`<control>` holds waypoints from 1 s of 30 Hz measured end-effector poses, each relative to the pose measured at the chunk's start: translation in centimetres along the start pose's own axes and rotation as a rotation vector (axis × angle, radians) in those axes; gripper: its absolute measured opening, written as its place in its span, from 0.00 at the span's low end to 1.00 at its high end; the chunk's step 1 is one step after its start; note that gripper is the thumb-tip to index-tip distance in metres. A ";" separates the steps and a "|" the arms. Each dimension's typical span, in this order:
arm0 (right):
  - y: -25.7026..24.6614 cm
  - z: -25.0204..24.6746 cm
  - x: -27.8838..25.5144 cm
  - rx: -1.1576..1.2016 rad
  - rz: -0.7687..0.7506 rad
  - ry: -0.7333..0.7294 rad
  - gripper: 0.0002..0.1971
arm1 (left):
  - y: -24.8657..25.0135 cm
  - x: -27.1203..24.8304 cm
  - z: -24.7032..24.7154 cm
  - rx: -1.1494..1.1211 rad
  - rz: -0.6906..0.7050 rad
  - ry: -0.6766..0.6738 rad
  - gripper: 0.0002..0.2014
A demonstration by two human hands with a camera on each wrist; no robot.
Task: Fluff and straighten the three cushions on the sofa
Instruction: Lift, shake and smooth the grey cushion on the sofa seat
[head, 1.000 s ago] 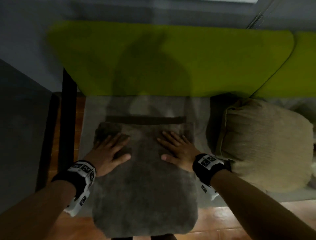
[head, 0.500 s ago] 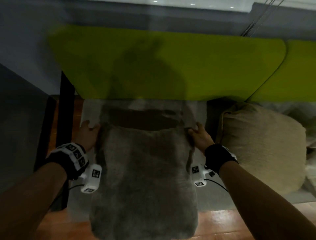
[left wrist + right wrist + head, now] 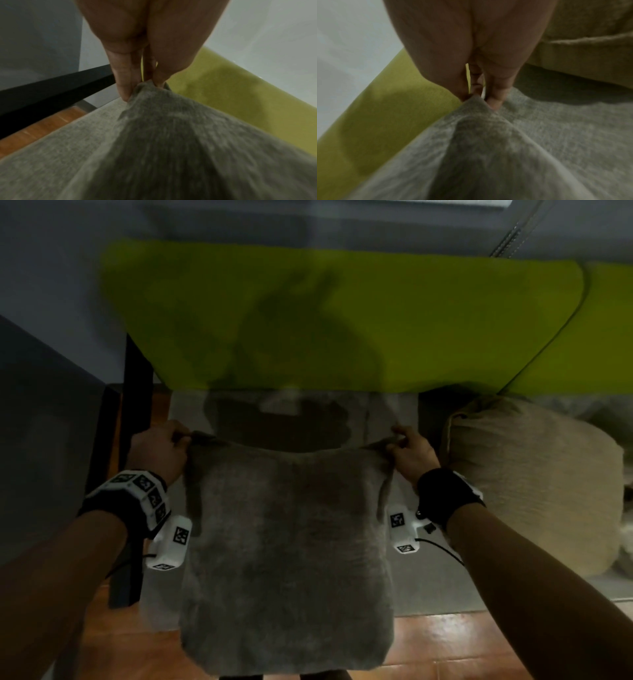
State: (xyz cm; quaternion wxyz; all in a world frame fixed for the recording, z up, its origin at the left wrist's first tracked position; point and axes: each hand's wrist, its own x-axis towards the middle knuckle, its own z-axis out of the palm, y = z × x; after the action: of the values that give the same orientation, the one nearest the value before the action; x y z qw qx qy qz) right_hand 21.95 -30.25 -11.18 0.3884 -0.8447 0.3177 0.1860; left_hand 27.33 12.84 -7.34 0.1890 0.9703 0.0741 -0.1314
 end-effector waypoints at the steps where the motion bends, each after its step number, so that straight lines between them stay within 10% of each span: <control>1: 0.2 0.1 -0.1 0.063 0.021 0.008 0.23 | 0.5 -0.3 -0.1 -0.018 0.023 0.016 0.09; 9: 1.3 -1.1 0.5 0.040 0.011 -0.013 0.22 | 0.4 -0.5 -1.0 -0.198 -0.021 -0.223 0.04; 14: -0.4 -1.7 -0.5 -0.293 -0.130 0.053 0.13 | -0.4 -0.1 -1.0 -0.062 0.002 -0.030 0.09; 19: -1.3 -0.6 -5.3 -0.482 -0.590 0.015 0.27 | 1.7 -3.5 -1.0 -0.157 0.116 0.030 0.21; 23: 0.5 1.3 -11.4 -0.640 -0.953 -0.239 0.34 | 3.8 -10.2 0.7 -0.057 0.460 -0.242 0.37; 30: 4.2 7.0 -7.1 -0.677 -0.560 -0.541 0.42 | 1.1 -10.4 7.7 0.295 0.176 -0.551 0.49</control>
State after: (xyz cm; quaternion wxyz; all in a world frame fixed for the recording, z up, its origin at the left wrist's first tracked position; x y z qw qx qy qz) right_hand 13.42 -24.14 -13.84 0.1967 -0.8974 -0.1105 0.3793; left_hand 15.87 7.88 -10.88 0.0701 0.9179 -0.0840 -0.3815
